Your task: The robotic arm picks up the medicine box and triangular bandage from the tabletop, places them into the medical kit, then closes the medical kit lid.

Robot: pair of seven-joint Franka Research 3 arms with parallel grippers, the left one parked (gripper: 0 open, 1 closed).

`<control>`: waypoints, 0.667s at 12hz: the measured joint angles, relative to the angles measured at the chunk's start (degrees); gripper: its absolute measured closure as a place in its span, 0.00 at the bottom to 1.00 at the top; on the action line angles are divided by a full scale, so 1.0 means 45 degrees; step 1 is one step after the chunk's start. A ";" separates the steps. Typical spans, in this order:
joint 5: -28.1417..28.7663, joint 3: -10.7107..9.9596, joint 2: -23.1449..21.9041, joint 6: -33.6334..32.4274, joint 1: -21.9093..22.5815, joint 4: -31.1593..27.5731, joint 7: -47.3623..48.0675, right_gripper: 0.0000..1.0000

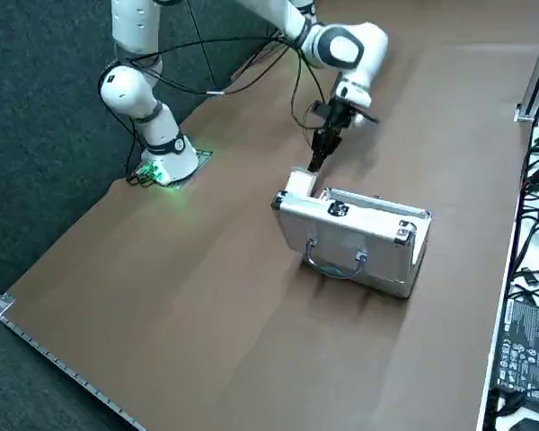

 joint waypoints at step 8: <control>0.0911 -0.0122 -0.2266 -0.1313 -0.0069 0.0832 -0.2209 0.99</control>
